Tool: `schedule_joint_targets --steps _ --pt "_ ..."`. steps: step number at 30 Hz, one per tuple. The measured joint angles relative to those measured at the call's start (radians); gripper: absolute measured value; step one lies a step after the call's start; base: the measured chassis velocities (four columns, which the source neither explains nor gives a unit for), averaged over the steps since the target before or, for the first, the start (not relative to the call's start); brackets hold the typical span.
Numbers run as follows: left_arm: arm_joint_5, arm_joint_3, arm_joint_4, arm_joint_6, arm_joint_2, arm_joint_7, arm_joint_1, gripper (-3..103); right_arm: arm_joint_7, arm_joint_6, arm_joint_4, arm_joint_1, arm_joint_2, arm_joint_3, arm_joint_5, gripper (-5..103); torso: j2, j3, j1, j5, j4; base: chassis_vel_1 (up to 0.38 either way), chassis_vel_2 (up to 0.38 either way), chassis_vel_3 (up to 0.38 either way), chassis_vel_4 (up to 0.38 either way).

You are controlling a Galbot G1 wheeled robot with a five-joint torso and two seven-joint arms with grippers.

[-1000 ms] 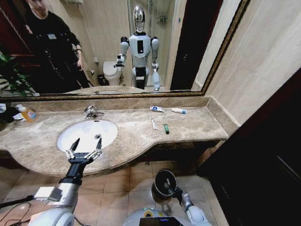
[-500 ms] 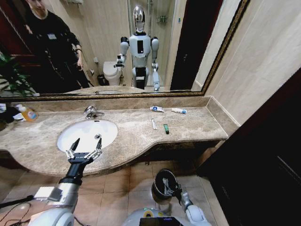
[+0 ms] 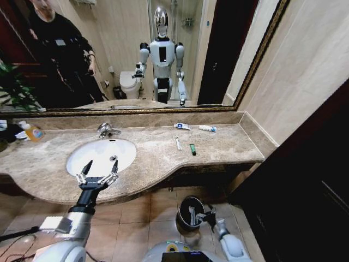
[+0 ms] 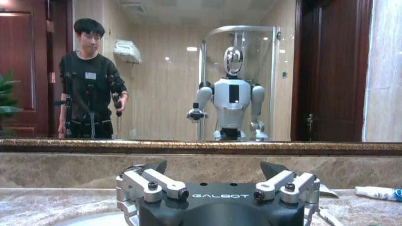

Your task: Pick up the trash from the sink and place it in the trash bin.

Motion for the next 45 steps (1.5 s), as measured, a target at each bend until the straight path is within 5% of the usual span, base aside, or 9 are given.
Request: schedule_joint_targets --steps 9,15,23,33,45 --pt "0.000 0.000 0.000 0.000 0.000 0.000 0.000 100 0.020 -0.012 0.371 -0.161 -0.070 0.045 0.166 100 0.000 0.000 0.000 -0.0001 -0.0001 0.000 0.000 0.000 0.000" --pt "0.000 0.000 0.000 0.000 0.000 0.000 0.000 100 0.099 -0.140 0.581 -0.112 -0.102 0.036 0.248 100 0.000 0.000 0.000 -0.0002 -0.0001 0.000 0.000 0.000 0.000" --pt "0.000 0.000 0.000 0.000 0.000 0.000 0.000 100 0.267 -0.269 0.519 0.147 -0.174 -0.075 0.267 100 0.000 0.000 0.000 0.0002 0.0001 0.000 0.000 0.000 0.000" --pt "0.000 0.000 0.000 0.000 0.000 0.000 0.000 100 0.486 -0.450 0.396 0.458 -0.249 -0.286 0.441 100 0.000 0.000 0.000 -0.0003 0.0001 0.000 0.000 0.000 0.000" --pt "0.000 0.000 0.000 0.000 0.000 0.000 0.000 100 0.512 -0.484 0.252 0.539 -0.240 -0.383 0.426 96 0.000 0.000 0.000 -0.0001 0.0000 0.000 0.000 0.000 0.000"
